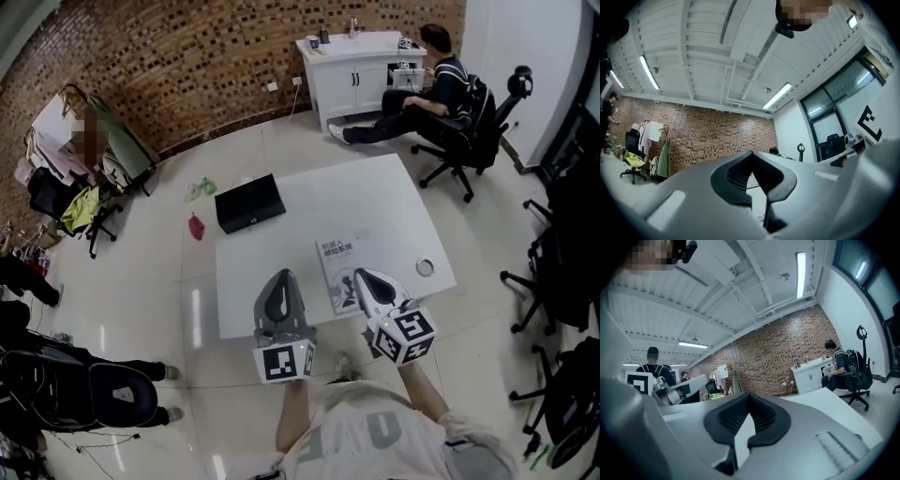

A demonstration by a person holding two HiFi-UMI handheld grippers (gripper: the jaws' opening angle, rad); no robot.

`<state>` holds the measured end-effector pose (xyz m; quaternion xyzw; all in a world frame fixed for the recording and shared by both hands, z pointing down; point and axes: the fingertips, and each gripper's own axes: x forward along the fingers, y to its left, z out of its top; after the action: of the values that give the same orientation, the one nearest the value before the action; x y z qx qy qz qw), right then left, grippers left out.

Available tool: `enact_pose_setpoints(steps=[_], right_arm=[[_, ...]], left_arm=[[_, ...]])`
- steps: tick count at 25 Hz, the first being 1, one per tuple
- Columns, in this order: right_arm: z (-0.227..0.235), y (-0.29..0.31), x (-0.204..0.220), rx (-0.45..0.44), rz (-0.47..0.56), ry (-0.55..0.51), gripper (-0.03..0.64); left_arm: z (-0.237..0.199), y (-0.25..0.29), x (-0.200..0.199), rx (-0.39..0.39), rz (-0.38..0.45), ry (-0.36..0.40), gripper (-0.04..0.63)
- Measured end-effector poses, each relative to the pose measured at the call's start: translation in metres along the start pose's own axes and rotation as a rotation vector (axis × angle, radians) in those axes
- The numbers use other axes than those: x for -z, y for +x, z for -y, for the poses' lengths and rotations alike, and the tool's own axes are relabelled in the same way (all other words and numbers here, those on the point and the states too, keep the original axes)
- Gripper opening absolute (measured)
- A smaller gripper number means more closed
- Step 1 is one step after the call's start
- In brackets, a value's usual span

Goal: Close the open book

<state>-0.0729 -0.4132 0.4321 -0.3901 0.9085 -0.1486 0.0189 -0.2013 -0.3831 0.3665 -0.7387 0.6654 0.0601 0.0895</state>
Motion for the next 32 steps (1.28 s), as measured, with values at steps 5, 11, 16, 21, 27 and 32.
enact_pose_setpoints(steps=[5,11,16,21,27,32], right_arm=[[-0.011,0.011,0.015,-0.024,-0.02,-0.001,0.005],[-0.005,0.01,0.028,0.009,-0.046,0.026,0.005],[-0.011,0.0,0.063,0.019,-0.111,0.048,0.005],[-0.049,-0.022,0.057,-0.115,-0.103,-0.024,0.003],[-0.119,-0.127,0.064,-0.28,-0.047,-0.141,-0.002],[-0.125,-0.254,0.096,-0.193,-0.043,-0.153,-0.003]], left_arm=[[-0.017,-0.002,0.006,-0.017,0.009,-0.022,0.014],[-0.023,0.0,0.025,0.002,-0.019,-0.054,0.014],[-0.031,-0.009,0.055,0.014,-0.058,-0.153,0.014],[-0.031,-0.041,0.027,-0.035,-0.001,-0.131,0.014],[0.003,-0.152,0.0,-0.109,0.021,-0.119,0.014],[0.087,-0.264,-0.007,-0.091,-0.012,-0.155,0.014]])
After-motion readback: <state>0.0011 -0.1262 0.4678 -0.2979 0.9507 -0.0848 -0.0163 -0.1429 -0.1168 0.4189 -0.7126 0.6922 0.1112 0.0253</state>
